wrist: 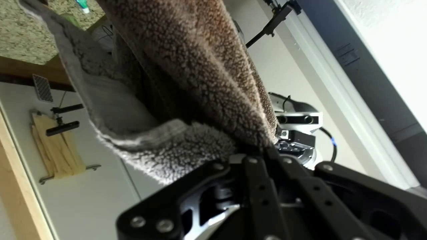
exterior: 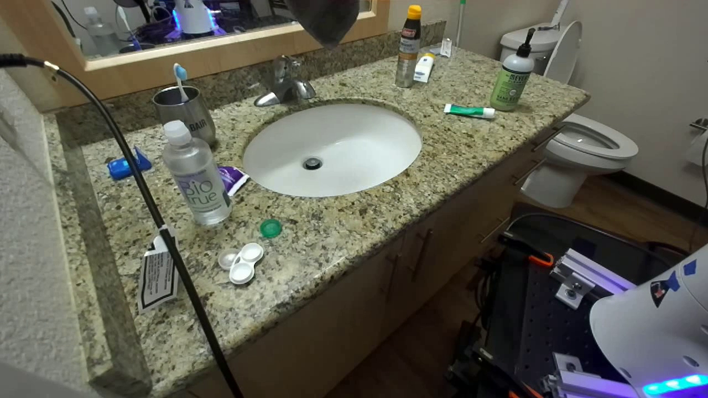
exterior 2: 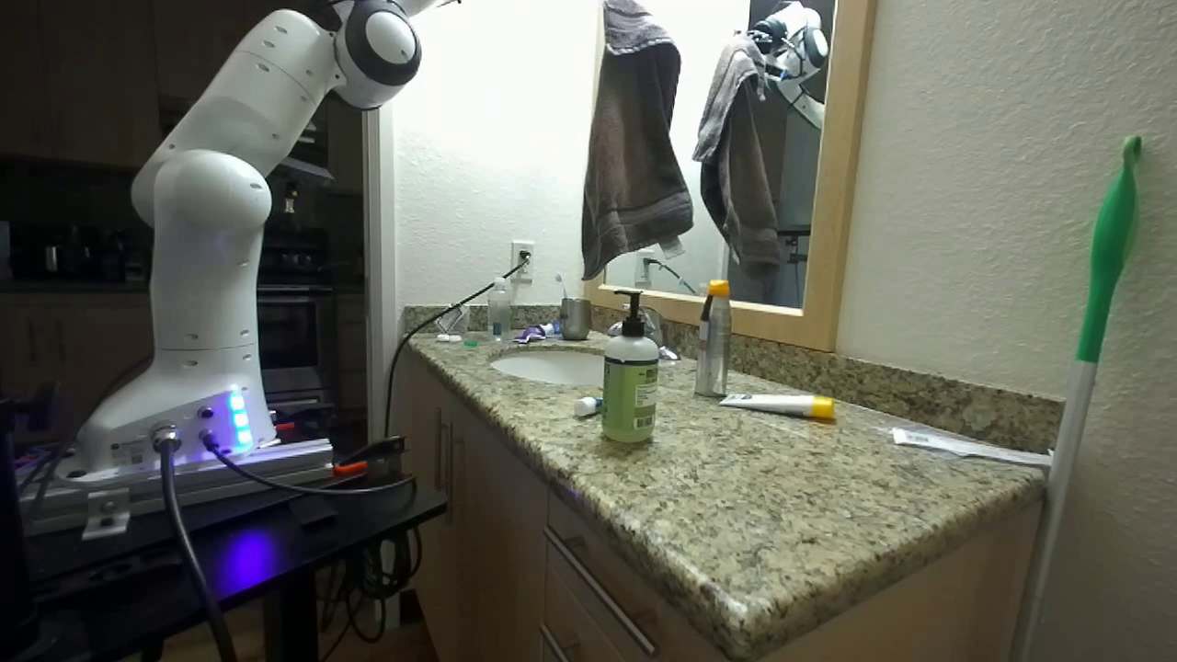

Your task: Move the towel to the left side of the counter

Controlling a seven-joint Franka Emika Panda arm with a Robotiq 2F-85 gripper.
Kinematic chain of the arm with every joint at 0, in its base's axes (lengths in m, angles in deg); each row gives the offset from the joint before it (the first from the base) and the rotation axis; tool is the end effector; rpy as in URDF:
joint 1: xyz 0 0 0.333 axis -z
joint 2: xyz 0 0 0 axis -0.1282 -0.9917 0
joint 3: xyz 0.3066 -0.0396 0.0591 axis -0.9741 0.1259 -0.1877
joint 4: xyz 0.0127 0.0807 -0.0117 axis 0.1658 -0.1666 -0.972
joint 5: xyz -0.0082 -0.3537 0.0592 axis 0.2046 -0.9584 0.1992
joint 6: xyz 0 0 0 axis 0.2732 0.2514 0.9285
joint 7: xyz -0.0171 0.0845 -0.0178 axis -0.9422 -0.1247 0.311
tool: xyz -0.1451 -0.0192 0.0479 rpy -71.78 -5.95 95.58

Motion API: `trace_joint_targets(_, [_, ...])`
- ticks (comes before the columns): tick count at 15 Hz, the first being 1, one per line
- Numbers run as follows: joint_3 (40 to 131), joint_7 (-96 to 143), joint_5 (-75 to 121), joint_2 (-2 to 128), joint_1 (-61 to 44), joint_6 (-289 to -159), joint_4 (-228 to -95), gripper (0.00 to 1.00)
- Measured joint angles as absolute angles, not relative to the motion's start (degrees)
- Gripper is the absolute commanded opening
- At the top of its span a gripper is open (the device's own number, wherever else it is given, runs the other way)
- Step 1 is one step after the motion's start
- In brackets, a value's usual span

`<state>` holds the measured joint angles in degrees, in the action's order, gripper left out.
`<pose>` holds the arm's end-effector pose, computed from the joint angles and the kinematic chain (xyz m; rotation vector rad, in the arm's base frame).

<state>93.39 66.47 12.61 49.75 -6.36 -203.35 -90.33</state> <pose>0.6090 -0.0908 0.8684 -2.2783 1.2548 -1.7034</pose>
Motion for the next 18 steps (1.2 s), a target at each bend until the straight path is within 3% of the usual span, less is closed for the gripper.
trace_joint_targets(11, [101.6,112.4,1.8,43.1,-13.6,-205.3,-90.3,0.01])
trace_joint_targets(13, [103.2,119.4,-0.4,43.0,-14.1,-205.3,-90.3,0.06])
trace_joint_targets(18, [104.3,123.1,-1.3,42.7,-14.2,-205.3,-90.3,0.01])
